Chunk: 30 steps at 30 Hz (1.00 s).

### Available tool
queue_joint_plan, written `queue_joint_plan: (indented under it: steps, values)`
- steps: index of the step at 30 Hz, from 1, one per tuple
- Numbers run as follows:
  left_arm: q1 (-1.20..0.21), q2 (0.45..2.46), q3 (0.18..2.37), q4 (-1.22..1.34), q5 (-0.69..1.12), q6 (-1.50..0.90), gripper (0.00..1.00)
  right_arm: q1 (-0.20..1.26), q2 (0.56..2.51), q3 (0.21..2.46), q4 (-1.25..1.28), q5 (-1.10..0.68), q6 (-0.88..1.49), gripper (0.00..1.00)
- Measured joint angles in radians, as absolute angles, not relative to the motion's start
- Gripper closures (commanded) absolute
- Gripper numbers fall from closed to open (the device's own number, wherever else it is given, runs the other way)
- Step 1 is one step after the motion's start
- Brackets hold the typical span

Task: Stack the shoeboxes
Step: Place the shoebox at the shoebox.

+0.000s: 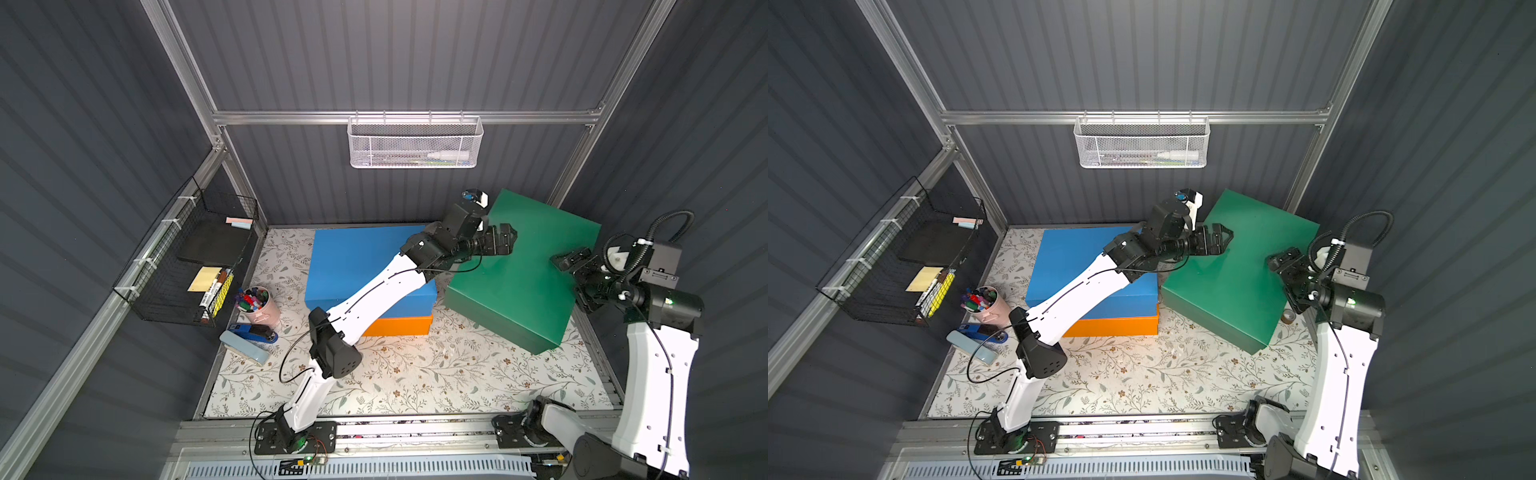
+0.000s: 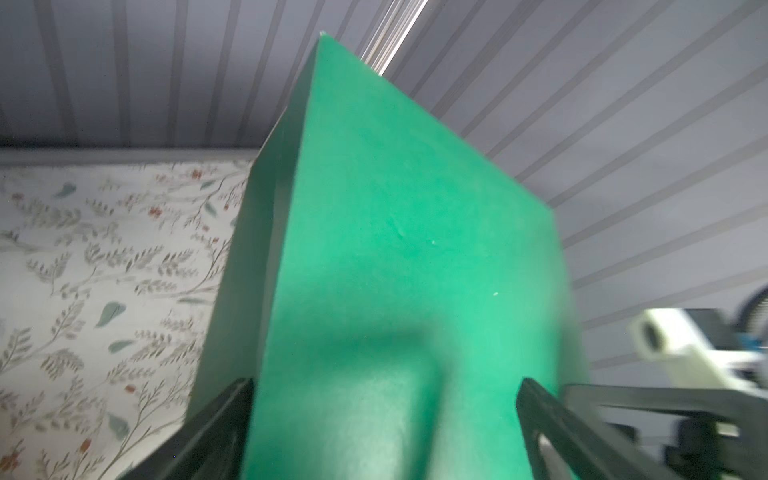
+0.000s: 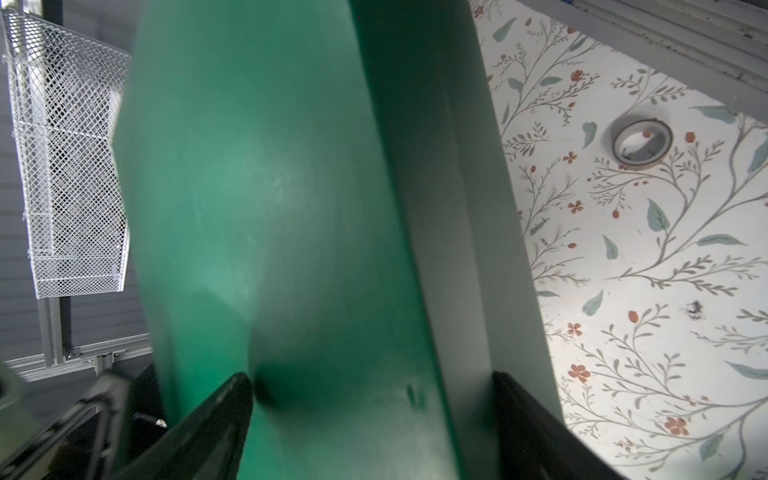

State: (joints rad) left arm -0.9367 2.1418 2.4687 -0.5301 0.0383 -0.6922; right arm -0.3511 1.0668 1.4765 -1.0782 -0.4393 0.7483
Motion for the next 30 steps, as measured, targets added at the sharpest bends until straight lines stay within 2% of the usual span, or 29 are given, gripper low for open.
queue_joint_plan:
  steps: [5,16,30]
  values:
    - [-0.934,2.093,2.473,-0.522,0.024,-0.692,0.0,-0.303,1.071,1.508,-1.05,-0.439,0.789,0.11]
    - [-0.917,1.965,2.387,-0.522,-0.083,-0.682,0.0,-0.06,1.095,1.504,-0.9,-0.307,0.892,0.11]
    - [-0.889,1.56,1.956,-0.469,-0.354,-0.693,0.01,0.265,1.337,1.621,-0.736,-0.337,0.902,0.11]
